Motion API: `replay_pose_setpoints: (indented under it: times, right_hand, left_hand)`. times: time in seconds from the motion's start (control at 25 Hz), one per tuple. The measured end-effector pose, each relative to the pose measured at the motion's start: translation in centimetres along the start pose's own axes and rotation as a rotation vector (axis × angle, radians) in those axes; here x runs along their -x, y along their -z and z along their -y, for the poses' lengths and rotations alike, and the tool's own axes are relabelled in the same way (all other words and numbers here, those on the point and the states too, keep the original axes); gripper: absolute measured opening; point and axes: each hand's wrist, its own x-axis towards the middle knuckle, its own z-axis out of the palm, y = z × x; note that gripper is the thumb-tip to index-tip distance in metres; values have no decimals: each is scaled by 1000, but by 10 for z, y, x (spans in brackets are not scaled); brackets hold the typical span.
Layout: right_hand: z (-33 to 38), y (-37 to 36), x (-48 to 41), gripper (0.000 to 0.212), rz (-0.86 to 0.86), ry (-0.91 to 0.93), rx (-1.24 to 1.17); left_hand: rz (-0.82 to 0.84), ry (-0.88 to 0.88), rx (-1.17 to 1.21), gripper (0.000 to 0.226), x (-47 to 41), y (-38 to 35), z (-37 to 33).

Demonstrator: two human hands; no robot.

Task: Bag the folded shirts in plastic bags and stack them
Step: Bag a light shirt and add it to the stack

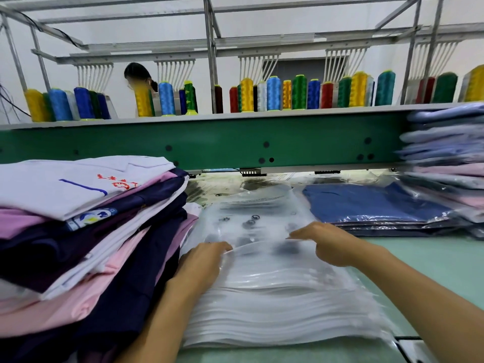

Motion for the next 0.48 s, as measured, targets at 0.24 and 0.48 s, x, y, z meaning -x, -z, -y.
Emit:
replay_pose_setpoints:
  times: [0.24, 0.48]
  right_hand:
    - [5, -5, -2, 69, 221, -5, -78]
    - [4, -3, 0, 10, 24, 85, -327]
  left_hand:
    - [125, 114, -93, 50, -1, 2, 1]
    - [-44, -71, 138, 31, -2, 2, -11]
